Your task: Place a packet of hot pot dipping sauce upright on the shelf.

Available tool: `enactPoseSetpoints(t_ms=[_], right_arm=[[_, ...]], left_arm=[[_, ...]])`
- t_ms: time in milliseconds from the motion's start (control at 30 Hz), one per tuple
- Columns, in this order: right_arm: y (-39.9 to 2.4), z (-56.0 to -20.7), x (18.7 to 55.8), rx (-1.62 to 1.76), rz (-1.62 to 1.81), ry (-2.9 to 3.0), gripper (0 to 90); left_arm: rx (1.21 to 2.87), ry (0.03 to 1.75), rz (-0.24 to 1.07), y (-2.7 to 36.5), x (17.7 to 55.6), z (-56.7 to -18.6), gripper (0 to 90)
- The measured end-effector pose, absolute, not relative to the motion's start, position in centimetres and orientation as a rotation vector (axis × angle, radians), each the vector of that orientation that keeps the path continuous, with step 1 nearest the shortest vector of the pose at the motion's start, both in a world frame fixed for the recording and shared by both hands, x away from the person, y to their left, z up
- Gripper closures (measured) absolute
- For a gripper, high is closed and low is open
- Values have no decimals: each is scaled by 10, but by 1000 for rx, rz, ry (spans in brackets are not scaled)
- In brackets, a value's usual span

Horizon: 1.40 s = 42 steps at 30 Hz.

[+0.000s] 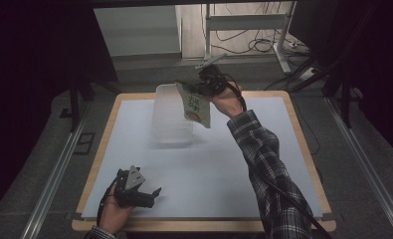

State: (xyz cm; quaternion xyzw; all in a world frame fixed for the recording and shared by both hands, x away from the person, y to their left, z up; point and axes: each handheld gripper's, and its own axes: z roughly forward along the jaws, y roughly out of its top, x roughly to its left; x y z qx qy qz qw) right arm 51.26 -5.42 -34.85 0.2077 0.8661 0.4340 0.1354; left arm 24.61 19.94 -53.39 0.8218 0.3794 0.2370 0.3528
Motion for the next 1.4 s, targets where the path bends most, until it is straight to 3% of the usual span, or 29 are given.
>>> enactPoseSetpoints(t_ms=[1400], right_arm=[[31, -360, 526, 500, 1298, 2494, 890]], left_arm=[[2126, 973, 608, 199, 245, -534, 0]])
